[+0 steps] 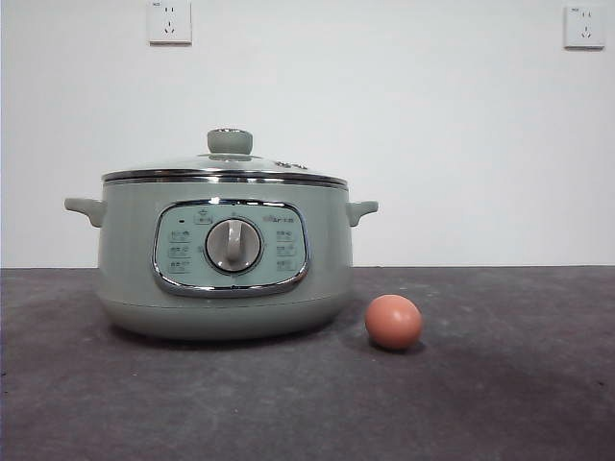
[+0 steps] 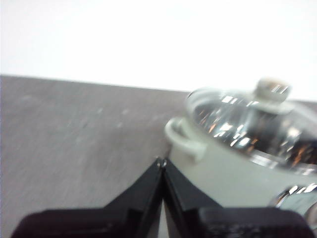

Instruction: Pick up the egg,open the lid,put the egg in the pot,close the lid

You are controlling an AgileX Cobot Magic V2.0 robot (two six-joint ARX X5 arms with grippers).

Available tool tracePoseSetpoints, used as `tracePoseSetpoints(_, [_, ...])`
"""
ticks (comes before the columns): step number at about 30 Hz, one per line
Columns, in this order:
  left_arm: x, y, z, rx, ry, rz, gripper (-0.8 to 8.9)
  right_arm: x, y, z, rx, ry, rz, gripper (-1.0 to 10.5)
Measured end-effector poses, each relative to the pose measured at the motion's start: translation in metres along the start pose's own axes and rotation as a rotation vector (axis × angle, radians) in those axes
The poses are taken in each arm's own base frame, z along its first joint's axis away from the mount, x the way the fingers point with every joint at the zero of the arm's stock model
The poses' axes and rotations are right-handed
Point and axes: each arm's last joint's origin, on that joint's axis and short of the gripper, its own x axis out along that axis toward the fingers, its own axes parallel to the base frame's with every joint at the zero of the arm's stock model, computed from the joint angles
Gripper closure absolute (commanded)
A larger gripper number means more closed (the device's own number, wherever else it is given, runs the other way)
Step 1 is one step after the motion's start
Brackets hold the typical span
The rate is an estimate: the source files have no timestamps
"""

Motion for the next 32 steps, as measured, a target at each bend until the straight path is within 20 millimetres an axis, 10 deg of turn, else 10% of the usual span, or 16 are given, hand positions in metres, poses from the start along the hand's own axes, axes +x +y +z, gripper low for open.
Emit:
tracePoseSetpoints(21, [-0.006,-0.033,0.140,0.012,0.262,-0.258,8.20,0.010,0.050,0.160,-0.167,0.342,0.195,9.6])
tracePoseSetpoints(32, [-0.008,-0.038,0.159,0.033,0.360,-0.303,8.16,0.022,0.056,0.183,-0.220,0.487,0.242,9.4])
